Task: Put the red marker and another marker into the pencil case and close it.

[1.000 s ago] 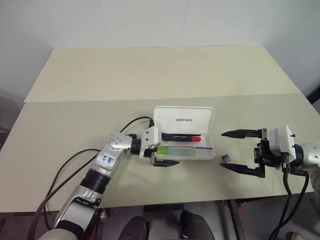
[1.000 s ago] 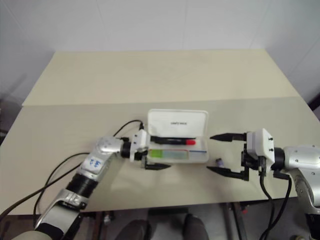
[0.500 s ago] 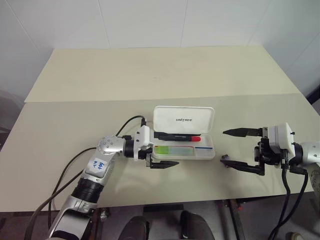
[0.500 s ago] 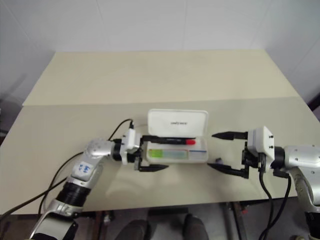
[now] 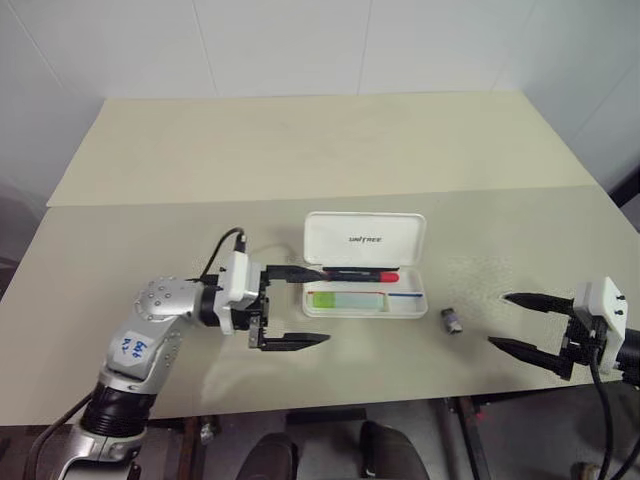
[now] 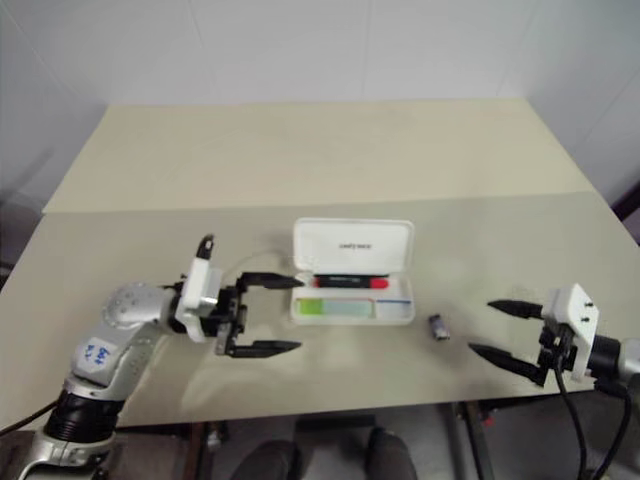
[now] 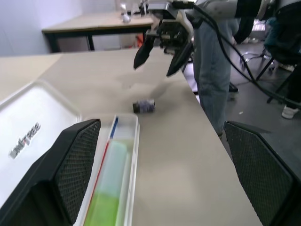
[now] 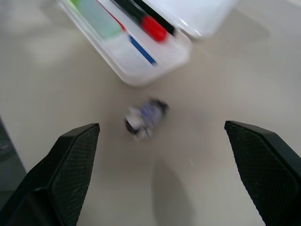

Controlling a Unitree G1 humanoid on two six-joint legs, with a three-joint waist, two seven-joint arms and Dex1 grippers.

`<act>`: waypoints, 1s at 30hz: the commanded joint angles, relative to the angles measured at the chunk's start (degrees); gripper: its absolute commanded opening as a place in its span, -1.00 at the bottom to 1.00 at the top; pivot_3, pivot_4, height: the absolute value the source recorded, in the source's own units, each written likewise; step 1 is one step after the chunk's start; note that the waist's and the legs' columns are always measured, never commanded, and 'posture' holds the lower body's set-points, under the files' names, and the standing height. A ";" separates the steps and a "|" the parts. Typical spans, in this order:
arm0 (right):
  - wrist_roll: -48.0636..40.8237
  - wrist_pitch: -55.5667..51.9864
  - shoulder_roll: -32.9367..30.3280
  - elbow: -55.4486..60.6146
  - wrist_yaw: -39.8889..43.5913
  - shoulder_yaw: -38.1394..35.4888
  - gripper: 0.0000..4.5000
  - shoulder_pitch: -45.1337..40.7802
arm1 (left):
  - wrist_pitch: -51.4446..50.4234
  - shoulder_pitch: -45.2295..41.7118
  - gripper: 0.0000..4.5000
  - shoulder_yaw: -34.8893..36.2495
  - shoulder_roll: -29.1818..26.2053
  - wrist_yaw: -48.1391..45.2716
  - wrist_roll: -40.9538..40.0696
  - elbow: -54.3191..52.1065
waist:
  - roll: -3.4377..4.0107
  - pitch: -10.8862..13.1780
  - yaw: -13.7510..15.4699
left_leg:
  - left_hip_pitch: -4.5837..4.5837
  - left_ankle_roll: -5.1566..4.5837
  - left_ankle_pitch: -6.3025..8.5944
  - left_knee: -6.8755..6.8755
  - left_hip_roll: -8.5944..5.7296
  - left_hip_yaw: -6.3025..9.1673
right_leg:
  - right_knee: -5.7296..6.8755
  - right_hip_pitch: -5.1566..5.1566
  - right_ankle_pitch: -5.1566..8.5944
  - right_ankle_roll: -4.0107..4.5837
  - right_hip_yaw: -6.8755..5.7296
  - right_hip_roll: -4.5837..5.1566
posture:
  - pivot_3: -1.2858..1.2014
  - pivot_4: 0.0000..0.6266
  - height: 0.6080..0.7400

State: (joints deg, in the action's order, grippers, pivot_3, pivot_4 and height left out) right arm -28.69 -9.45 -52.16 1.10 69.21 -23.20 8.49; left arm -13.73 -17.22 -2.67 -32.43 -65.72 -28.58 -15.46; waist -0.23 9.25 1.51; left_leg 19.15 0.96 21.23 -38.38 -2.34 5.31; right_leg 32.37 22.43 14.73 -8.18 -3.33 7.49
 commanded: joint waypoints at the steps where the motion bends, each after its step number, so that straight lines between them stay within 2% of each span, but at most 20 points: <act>1: -0.60 -3.24 2.39 3.49 -6.16 -2.27 1.00 0.39 | -0.20 0.16 0.99 2.05 -0.93 0.75 -1.58 -1.95 | -0.05 -0.04 0.04 | 0.00 0.00 -0.01 0.00 0.00 0.01 | 0.00 -0.01 0.00 0.00 0.00 0.00 | 0.03 -0.52 1.00; 8: -3.34 -10.93 12.06 18.42 -18.37 -0.24 1.00 6.18 | -1.47 1.04 0.99 2.43 -0.93 2.20 -1.87 -3.01 | 0.04 -0.11 0.11 | 0.00 0.02 -0.03 0.14 -0.03 0.17 | 0.04 0.06 0.00 0.01 0.06 0.01 | 0.03 -0.52 1.00; 14: -2.83 -14.22 15.90 24.33 -24.05 2.16 1.00 8.19 | -1.75 -0.16 0.99 2.88 -1.02 2.04 -1.66 -1.66 | 0.04 -0.11 0.11 | 0.01 -0.01 -0.01 0.17 -0.11 0.18 | 0.02 0.07 0.00 0.01 0.17 0.01 | 0.03 -0.52 1.00; 21: -0.22 -13.81 20.36 24.41 -29.58 6.30 1.00 7.82 | -1.96 -0.71 0.99 3.04 -1.55 1.85 -1.51 -1.44 | 0.02 -0.13 -0.01 | -0.03 -0.01 -0.02 0.17 -0.09 0.16 | 0.03 0.07 0.01 0.01 0.24 -0.06 | 0.03 -0.52 1.00; 30: 6.30 -8.16 25.75 17.93 -33.96 10.43 1.00 5.24 | -3.01 -1.14 0.99 4.00 -3.18 2.34 -2.02 -2.53 | -0.01 -0.16 -0.04 | -0.04 -0.01 -0.02 0.21 -0.11 0.17 | 0.05 0.12 0.01 0.02 0.31 -0.08 | 0.03 -0.52 1.00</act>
State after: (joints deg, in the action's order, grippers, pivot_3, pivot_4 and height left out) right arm -23.51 -19.79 -26.99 19.91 36.34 -13.27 13.91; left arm -16.57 -17.46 -0.09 -34.79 -63.79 -29.10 -15.68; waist -0.23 9.09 1.47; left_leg 19.11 0.95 21.21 -38.15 -2.44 5.49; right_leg 32.43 22.57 14.74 -8.16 -3.02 7.40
